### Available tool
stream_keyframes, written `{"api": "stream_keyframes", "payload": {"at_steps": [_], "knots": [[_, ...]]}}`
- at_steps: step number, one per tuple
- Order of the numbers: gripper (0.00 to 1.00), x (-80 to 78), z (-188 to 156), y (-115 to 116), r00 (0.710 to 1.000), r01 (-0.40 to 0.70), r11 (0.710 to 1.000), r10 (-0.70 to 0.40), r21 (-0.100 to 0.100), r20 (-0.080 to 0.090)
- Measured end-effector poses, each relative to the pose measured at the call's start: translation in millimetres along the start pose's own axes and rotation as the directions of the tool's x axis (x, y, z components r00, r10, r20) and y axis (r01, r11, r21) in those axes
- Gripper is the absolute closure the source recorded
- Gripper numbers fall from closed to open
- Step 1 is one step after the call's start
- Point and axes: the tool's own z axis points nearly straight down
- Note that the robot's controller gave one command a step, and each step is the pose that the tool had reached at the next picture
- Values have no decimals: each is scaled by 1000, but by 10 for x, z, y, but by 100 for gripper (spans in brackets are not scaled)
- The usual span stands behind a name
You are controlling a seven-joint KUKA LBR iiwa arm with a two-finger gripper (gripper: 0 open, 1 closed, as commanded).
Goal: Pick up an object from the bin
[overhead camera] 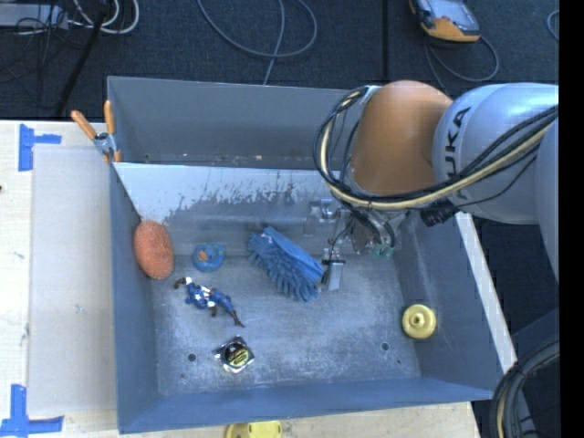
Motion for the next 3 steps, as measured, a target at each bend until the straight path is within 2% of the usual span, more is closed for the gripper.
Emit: {"api": "stream_keyframes", "payload": {"at_steps": [1, 2, 3], "knots": [[0, -15, -49, 0, 1000, -1, 1000, 1, 0, 7], [0, 96, 314, 210, 999, 44, 999, -44, 1, 12], [100, 125, 651, 265, 977, -214, 977, 214, -4, 12]]}}
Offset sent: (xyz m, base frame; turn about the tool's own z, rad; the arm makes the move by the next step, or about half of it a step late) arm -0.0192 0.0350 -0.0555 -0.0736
